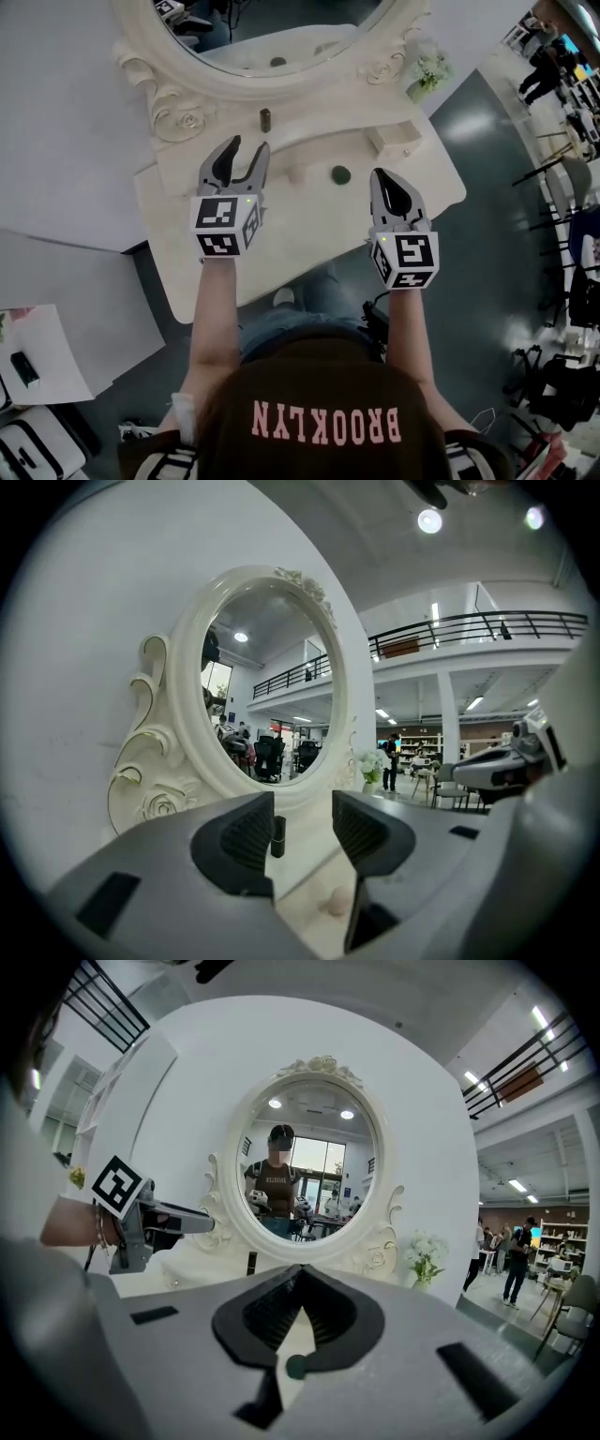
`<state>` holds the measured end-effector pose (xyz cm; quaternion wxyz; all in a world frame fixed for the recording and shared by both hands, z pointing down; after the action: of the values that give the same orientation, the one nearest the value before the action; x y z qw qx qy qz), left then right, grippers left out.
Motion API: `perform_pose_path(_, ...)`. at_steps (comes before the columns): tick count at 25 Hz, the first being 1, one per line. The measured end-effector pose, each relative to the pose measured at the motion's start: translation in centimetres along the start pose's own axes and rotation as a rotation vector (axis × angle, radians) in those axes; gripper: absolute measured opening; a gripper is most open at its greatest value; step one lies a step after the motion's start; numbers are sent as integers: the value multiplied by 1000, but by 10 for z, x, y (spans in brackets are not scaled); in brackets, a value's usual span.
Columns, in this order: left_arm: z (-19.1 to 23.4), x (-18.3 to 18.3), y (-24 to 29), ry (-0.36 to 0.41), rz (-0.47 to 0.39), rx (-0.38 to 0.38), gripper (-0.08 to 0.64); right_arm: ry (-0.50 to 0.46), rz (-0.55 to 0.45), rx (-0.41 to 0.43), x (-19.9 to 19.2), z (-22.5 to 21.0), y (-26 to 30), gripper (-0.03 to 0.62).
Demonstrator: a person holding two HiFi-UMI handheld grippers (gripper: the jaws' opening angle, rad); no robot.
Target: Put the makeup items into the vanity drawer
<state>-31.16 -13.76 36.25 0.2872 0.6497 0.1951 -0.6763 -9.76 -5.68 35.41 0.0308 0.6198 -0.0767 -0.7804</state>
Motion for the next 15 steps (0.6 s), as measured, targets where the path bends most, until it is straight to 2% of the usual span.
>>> perform_pose_path(7,21,-24,50,3,77,63,183,13,12,41,-6,-24,57,-11)
perform_pose_path(15,50,-57,103,-39,176,124,183,15,73,92,-25,-45,116,-11)
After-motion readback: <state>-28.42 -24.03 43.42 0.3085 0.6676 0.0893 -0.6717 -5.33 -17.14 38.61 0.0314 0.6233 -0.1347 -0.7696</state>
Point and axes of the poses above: the fingertips, and each gripper's own axes: y forward along the fingers, z to its left, x out of its top, the point moved 2 cm from there along -y, backward along the fingers, and after that the axes turned 10 degrees about -x, right-handed, at the moved point
